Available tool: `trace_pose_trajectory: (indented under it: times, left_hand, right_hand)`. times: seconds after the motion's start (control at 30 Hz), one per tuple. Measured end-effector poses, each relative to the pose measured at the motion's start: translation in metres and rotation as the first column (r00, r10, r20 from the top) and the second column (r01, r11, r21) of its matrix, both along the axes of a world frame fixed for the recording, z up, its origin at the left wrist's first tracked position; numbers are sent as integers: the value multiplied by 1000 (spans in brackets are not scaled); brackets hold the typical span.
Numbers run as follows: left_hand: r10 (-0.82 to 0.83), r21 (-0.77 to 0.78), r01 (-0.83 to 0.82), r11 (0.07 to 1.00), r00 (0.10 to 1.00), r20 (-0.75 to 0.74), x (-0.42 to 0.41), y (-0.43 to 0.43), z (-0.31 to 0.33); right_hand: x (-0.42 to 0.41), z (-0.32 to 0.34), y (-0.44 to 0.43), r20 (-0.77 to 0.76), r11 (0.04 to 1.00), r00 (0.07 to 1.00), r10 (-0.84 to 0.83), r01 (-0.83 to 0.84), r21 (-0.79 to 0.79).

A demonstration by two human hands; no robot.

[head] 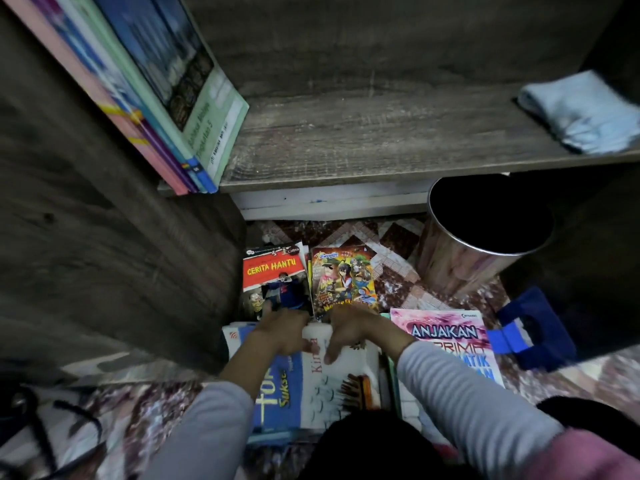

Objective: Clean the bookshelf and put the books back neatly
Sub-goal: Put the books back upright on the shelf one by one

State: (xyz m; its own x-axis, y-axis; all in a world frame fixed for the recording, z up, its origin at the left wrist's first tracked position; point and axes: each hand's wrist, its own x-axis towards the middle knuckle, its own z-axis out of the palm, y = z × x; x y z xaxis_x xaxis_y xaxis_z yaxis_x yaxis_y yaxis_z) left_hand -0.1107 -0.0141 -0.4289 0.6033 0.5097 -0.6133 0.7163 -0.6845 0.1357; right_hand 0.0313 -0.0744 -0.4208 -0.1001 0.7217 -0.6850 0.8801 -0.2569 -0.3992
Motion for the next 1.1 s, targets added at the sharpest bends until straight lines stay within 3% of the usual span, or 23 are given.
trace_pose_trajectory:
  times: [0.2,0.33,0.47,0.6,0.7,0.8,0.87,0.93,1.0,1.07,1.1]
  left_hand:
    - [-70,230,44,972,992,108,17,-9,64]
    - [-86,379,-51,924,938,336,21,-15,102]
    - [-203,517,-231,824,732,650,12,-28,127]
    - [-259,542,-482,688,535,804,10,-40,143]
    - [-70,299,-710,637,333,940,19,-52,150]
    - [212,-142,-797,587,-17,977,36,-63,158]
    - [416,-485,-708,513,-288,862,49,-68,173]
    - [608,-739,-546,395,-448,656,63,-68,183]
    - [757,-865,-339,370,-430,492,75,-66,190]
    - [839,-893,-182,412,-306,450,86,-66,192]
    - [846,-894,-144,423,-289,447,90,-67,195]
  right_hand:
    - [12,68,-22,114,973,991,-62,35,230]
    - [26,111,-47,179,899,966,-184,92,429]
    - [45,150,-75,173,796,924,-341,186,576]
    - [61,198,-102,102,710,903,-417,254,656]
    - [72,228,-119,33,631,877,-480,319,708]
    - [80,251,-133,-61,552,845,-531,399,732]
    - [85,264,-141,-124,491,825,-551,441,751]
    - [91,275,-146,-219,422,794,-567,509,750]
    - [97,282,-150,-323,360,761,-563,578,733]
    - [102,284,-152,-423,314,729,-538,640,702]
    - [105,284,-154,-464,296,714,-524,664,687]
